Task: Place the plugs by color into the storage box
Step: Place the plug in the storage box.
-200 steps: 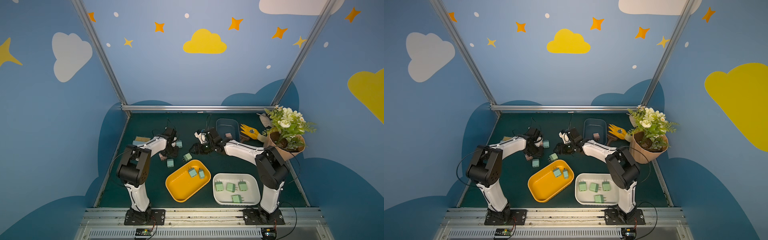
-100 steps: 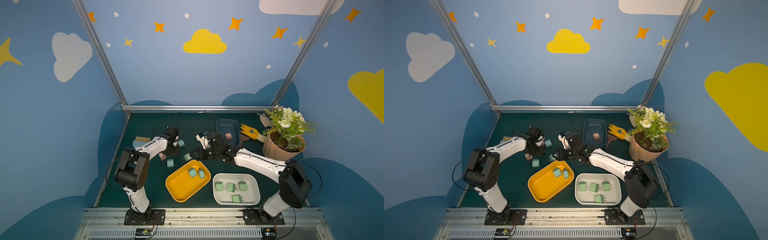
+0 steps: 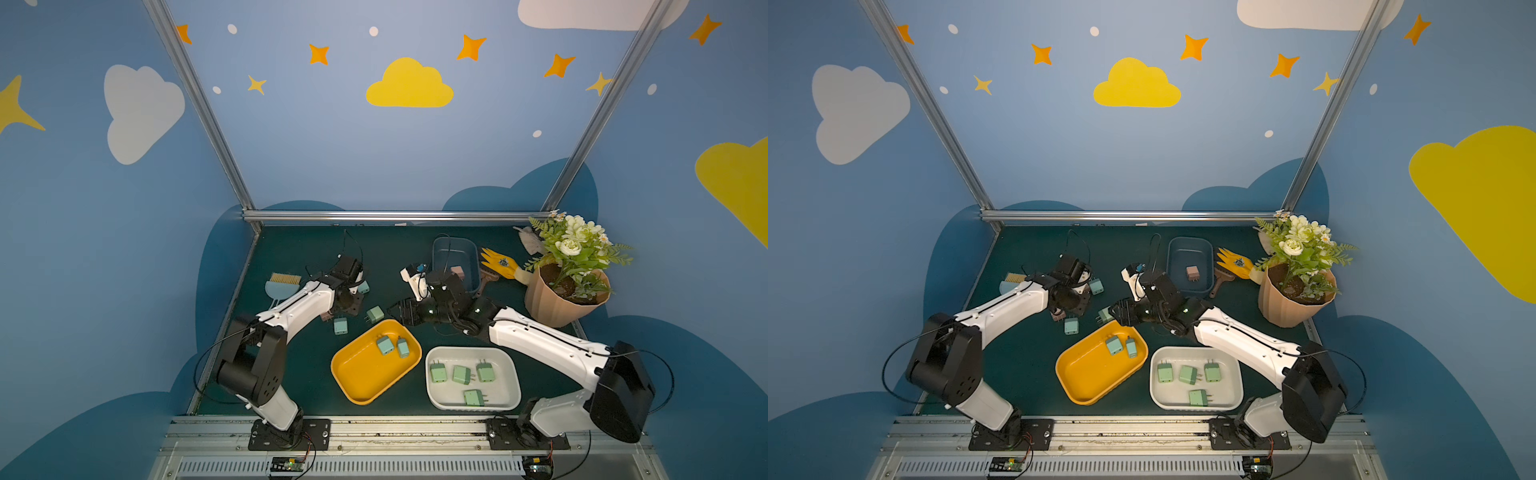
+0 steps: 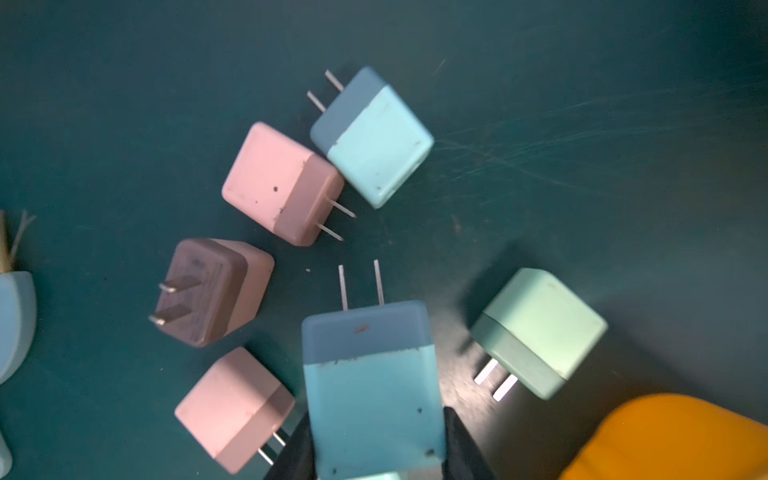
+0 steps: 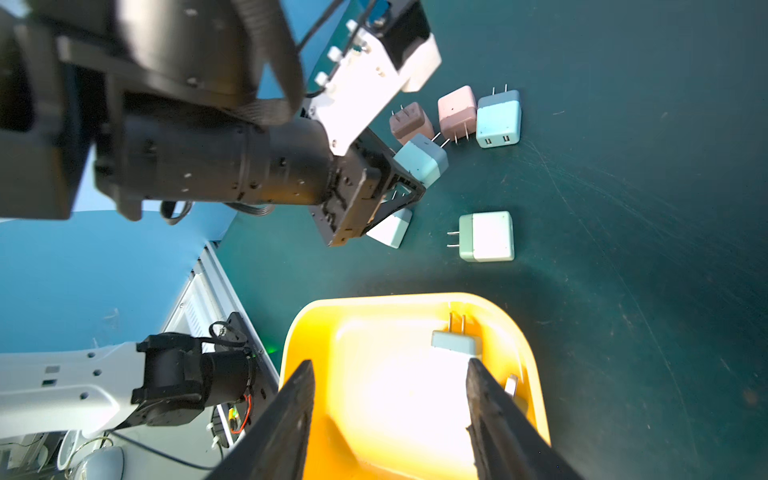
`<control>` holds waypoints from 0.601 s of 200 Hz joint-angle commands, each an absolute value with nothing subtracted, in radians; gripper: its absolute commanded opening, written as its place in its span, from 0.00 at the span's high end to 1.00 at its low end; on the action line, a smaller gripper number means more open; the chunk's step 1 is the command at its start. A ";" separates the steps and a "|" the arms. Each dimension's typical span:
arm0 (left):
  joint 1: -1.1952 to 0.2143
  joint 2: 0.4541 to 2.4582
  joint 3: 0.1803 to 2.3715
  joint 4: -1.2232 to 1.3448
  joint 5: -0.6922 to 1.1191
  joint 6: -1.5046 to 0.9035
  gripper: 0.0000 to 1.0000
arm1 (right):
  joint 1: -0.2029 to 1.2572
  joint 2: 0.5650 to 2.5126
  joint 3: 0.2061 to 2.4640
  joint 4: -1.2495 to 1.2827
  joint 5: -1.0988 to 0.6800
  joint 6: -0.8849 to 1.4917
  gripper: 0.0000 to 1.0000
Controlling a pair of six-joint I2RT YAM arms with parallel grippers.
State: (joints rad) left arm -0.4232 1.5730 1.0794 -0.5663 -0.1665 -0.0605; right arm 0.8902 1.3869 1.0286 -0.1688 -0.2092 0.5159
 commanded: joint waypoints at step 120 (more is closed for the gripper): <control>-0.757 1.052 0.800 -0.675 -0.026 -0.351 0.58 | 0.937 1.285 0.895 -0.155 -0.051 0.409 0.40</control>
State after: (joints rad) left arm -0.7315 1.0679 0.8253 -0.6559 -0.0654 -0.2634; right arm 0.9314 1.2446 0.8494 -0.1707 -0.0620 0.4561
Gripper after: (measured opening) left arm 0.436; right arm 0.597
